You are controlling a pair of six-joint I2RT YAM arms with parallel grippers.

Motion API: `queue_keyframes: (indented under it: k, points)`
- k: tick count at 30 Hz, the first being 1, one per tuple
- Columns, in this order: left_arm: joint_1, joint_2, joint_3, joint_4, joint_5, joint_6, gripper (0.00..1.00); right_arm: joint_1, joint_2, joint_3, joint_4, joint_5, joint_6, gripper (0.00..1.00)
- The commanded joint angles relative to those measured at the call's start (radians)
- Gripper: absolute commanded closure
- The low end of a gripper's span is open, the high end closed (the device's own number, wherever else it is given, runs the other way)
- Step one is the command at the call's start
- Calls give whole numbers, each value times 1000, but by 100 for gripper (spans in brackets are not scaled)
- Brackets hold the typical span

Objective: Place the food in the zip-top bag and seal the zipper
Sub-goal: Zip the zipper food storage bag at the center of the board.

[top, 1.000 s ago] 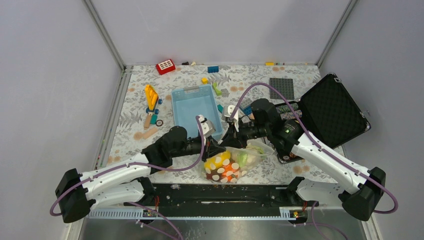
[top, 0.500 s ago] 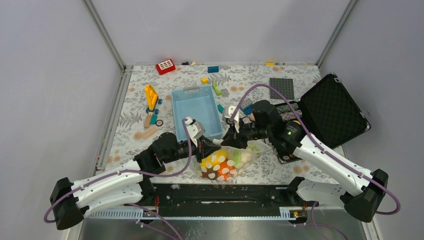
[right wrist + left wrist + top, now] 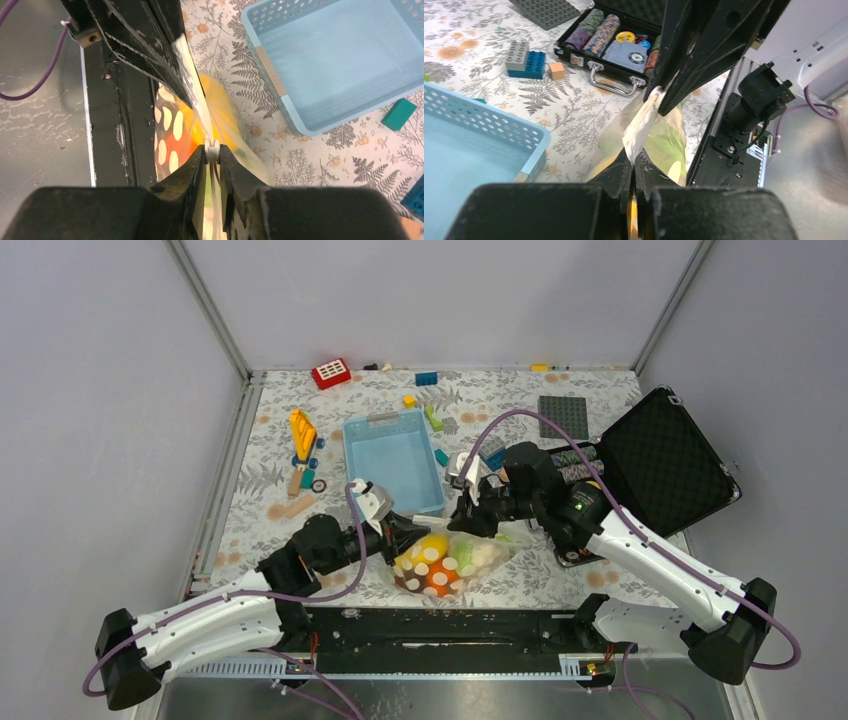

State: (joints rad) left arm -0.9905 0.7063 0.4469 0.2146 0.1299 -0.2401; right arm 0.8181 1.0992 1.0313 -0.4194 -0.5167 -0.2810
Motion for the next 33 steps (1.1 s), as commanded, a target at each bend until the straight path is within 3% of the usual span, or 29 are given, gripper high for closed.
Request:
queue_keyframes:
  k: [1,8,20,33]
  points:
    - [4,-58,5,39,-123,11,100,-6,-8,4,-77,97,-19,100]
    - [3,-75,13,-51,-343,-13,100,-6,3,6,-109,155,-23,100]
    - [4,-126,16,-170,-579,-97,100,-7,1,-10,-150,266,19,100]
    - [5,-154,36,-339,-735,-160,100,-6,-96,-96,-192,427,76,100]
